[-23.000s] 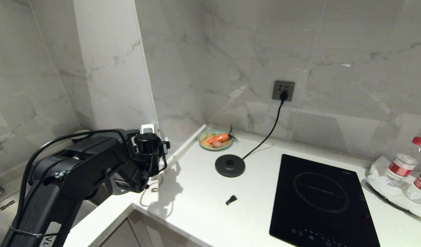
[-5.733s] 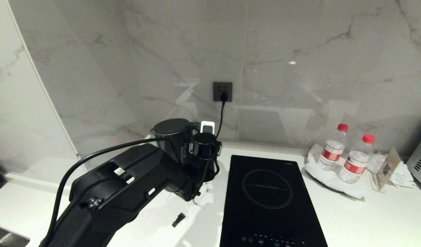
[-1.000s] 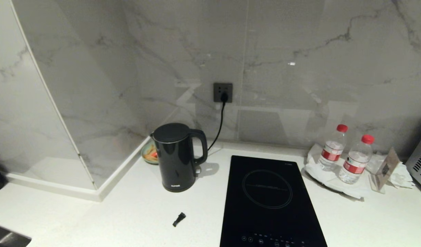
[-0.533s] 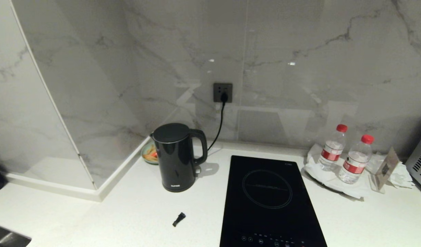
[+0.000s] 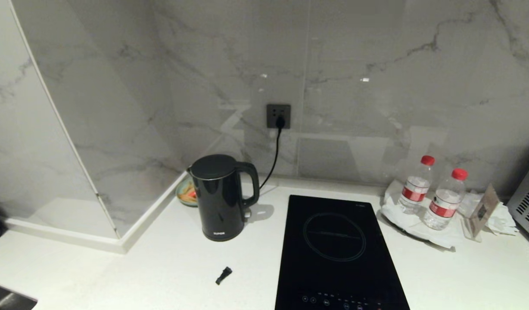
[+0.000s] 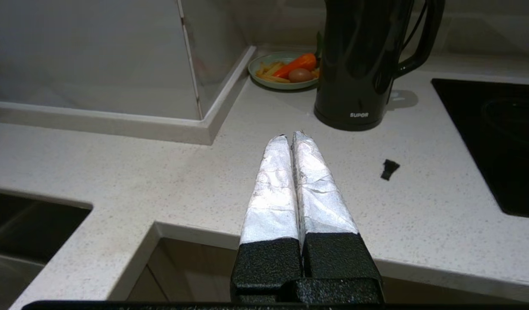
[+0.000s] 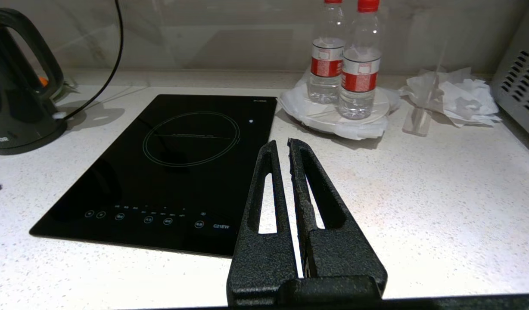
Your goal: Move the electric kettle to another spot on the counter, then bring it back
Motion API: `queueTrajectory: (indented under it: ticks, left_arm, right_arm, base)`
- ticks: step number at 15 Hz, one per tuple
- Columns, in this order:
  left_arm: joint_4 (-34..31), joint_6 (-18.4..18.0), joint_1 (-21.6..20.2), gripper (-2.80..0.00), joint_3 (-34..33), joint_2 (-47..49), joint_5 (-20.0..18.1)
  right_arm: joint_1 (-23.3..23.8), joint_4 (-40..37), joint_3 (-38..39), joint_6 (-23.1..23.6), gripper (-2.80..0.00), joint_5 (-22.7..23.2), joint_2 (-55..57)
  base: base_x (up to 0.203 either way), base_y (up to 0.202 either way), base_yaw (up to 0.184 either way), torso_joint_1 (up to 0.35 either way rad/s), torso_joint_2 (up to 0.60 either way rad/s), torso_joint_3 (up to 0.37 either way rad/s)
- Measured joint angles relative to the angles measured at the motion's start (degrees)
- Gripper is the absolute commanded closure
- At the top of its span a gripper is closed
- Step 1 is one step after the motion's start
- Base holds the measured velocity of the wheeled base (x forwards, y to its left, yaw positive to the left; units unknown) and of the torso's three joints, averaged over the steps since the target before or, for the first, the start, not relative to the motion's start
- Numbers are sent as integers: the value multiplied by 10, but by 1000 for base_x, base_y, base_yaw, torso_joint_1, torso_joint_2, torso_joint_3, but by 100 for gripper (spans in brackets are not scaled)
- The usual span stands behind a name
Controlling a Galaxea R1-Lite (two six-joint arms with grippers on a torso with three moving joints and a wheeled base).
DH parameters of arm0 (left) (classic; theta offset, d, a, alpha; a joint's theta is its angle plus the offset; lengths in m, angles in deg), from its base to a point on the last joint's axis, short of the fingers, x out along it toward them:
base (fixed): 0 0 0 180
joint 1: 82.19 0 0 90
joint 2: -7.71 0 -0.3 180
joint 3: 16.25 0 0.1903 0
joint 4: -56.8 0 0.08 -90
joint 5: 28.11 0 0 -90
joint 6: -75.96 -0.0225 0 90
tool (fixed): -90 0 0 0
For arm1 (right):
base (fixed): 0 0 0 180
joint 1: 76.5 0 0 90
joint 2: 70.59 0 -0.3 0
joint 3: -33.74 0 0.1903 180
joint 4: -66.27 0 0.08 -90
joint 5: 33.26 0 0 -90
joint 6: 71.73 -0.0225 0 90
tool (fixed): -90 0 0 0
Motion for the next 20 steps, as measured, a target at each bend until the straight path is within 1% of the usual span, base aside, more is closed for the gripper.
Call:
queueTrajectory:
  ticks: [3, 7, 11, 14, 17, 20]
  left_arm:
    - [0, -8, 0, 0, 0, 0, -2]
    - [0, -8, 0, 0, 0, 0, -2]
    - [-1, 2, 0, 0, 0, 0, 4]
    - [0, 4, 0, 0, 0, 0, 3]
    - [0, 12, 0, 0, 0, 0, 4]
    - [1, 13, 0, 0, 0, 0, 3]
  right_arm:
    - [0, 0, 0, 1, 0, 0, 0]
    - [0, 0, 0, 0, 0, 0, 0]
    - [0, -1, 0, -1, 0, 0, 0]
    - [0, 0, 0, 0, 0, 0, 0]
    - [0, 0, 0, -1, 0, 0, 0]
    - [0, 0, 0, 0, 0, 0, 0]
  base:
    - [-3, 5, -110, 5, 1, 3]
    - [2, 6, -132, 4, 0, 3]
    - [0, 0, 0, 0, 0, 0]
    - [0, 0, 0, 0, 0, 0]
    - [0, 0, 0, 3, 2, -132]
    - [0, 0, 0, 2, 4, -183]
